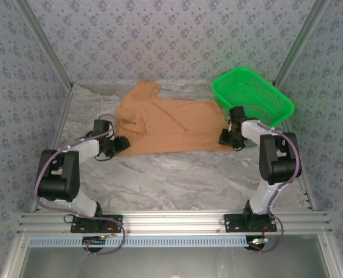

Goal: Fold the inside-out t-shirt

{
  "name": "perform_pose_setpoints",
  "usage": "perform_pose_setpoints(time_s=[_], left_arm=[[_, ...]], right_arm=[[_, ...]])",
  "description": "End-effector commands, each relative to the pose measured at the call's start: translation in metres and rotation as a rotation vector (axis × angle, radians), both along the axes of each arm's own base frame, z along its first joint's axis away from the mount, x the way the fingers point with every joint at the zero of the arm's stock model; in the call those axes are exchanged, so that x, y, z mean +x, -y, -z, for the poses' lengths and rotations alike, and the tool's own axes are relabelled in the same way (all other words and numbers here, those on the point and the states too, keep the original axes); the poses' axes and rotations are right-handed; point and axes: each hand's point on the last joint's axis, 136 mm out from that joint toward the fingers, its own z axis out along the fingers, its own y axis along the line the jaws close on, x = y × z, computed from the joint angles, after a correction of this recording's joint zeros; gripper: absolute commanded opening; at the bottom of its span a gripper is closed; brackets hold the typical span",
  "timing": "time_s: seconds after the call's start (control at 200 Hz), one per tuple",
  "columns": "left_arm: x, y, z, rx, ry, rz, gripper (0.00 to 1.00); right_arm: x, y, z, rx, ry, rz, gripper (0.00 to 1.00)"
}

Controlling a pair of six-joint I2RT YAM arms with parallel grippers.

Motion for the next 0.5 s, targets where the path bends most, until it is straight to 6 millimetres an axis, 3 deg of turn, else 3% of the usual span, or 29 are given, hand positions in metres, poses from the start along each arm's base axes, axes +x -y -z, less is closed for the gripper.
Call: perform_pose_setpoints(time_s=[0.0, 0.12, 0.195, 0.355, 0.42, 0.495], left_arm=[[-0.074, 0.002, 0.036, 0.008, -0.213, -0.004, 0.54], [-0.1, 0.012, 0.027, -0.01, -0.21, -0.003, 0.54], [-0.093, 0.014, 0.007, -0.021, -0.14, -0.002, 0.54], [-0.041, 0.015, -0.046, 0.009, 0.054, 0.009, 0.55], [-0.016, 0.018, -0.057, 0.014, 0.092, 0.021, 0.56], [0.01, 0.019, -0.063, 0.017, 0.106, 0.026, 0.56]], right_arm=[[-0.061, 0.021, 0.02, -0.085, -0.196, 0.042, 0.42], [-0.071, 0.025, 0.008, -0.115, -0.183, 0.049, 0.42], [-0.07, 0.021, -0.006, -0.112, -0.147, 0.036, 0.42], [-0.042, -0.004, -0.05, -0.082, 0.043, -0.032, 0.44], [-0.029, -0.031, -0.069, -0.039, 0.14, -0.117, 0.45], [-0.009, -0.075, -0.089, 0.045, 0.26, -0.228, 0.47]])
